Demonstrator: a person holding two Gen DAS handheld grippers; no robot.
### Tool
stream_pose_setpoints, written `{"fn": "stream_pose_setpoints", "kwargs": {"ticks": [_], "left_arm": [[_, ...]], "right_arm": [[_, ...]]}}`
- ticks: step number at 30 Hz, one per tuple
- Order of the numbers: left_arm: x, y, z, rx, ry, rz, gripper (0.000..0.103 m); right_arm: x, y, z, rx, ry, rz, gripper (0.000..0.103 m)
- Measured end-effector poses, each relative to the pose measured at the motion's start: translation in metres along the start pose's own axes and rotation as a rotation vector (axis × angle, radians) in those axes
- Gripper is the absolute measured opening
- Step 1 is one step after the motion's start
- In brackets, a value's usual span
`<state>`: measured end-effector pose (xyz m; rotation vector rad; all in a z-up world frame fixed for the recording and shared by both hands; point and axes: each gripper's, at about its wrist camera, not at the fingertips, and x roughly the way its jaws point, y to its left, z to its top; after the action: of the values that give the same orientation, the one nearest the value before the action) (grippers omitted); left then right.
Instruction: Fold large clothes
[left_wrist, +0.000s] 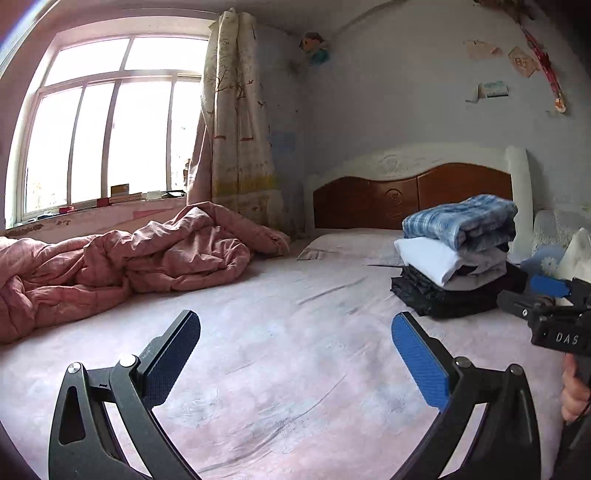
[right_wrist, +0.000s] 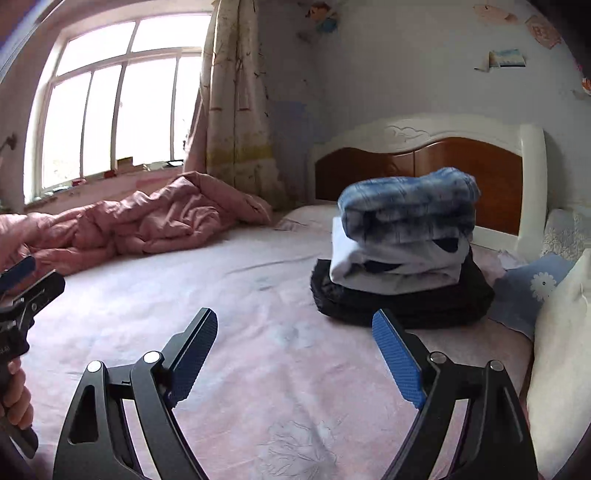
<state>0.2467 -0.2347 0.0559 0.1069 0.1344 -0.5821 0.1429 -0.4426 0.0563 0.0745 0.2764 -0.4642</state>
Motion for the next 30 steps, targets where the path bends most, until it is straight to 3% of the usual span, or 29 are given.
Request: {"fn": "stream_pose_setpoints", "kwargs": {"ticks": [4, 7, 11, 19, 30], "left_arm": [[0.022, 0.003, -0.016, -0.021, 0.093, -0.003, 0.103], [0.016, 0.004, -0.02, -0.03, 0.069, -0.005, 0.103], [0.015, 0.006, -0.02, -0.031, 0.068, 0.008, 0.103], [0.009, -0.004, -0.019, 0.026, 0.048, 0.022, 0.103], [0.005, -0.003, -0.018, 0.027, 0.047, 0.025, 0.103]], "right_arm": [[0.016, -0.004, -0.014, 0.047, 0.01, -0.027, 0.088], [0.021, 0.005, -0.023, 0.008, -0.001, -0.073, 0.09], [0.014, 0.015, -0.025, -0.043, -0.044, -0.069, 0.103], [0.019, 0.02, -0.028, -0.059, -0.012, -0.08, 0.103], [0.016, 0.019, -0.029, -0.062, -0.027, -0.088, 0.103]]}}
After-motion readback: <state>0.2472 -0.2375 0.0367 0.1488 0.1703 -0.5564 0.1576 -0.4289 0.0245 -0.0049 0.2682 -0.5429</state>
